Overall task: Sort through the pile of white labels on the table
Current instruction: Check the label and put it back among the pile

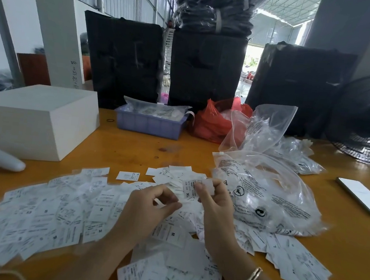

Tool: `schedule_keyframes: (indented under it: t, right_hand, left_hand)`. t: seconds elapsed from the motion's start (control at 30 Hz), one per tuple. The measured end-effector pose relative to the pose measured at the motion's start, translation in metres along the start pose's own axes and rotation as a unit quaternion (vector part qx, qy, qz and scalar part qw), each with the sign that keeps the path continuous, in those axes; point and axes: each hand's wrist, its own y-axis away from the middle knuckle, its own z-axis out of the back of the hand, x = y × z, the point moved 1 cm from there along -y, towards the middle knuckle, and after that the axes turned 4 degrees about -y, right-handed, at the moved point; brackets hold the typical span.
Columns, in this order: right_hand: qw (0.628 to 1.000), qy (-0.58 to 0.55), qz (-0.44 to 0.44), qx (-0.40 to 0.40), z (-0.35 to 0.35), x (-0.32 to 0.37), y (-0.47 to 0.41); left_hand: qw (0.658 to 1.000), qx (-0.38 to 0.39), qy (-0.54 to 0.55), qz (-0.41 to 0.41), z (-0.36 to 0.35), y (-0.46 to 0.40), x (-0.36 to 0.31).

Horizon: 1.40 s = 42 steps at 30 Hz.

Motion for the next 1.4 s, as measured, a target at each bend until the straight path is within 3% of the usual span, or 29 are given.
schedule_keyframes:
  t: [0.23, 0.47, 0.8, 1.03, 1.13, 1.27, 1.4]
  right_hand:
    - [1.0, -0.018, 0.012, -0.006, -0.001, 0.001, -0.001]
    - [0.997, 0.064, 0.043, -0.006, -0.001, 0.0, -0.002]
    - [0.971, 0.215, 0.08, 0.067, 0.003, 0.001, -0.004]
    - [0.966, 0.226, 0.06, 0.105, 0.004, 0.001, -0.002]
    - [0.951, 0.284, 0.065, 0.099, 0.002, 0.001, -0.002]
    - [0.931, 0.331, 0.037, 0.15, -0.005, -0.004, 0.0]
    - [0.947, 0.306, 0.073, 0.069, -0.003, -0.003, 0.002]
  left_hand:
    - [0.998, -0.053, -0.009, -0.024, 0.005, 0.0, -0.002]
    - [0.999, -0.042, -0.004, -0.013, 0.004, 0.0, -0.005]
    - [0.998, -0.023, 0.059, 0.005, 0.005, -0.002, -0.001]
    - [0.997, -0.01, 0.071, 0.014, 0.004, -0.002, 0.001]
    - [0.997, 0.012, 0.081, 0.012, 0.003, -0.002, 0.001]
    - [0.995, 0.026, 0.092, 0.024, 0.001, -0.002, 0.001]
    - [0.987, -0.023, 0.134, 0.082, 0.002, -0.003, 0.002]
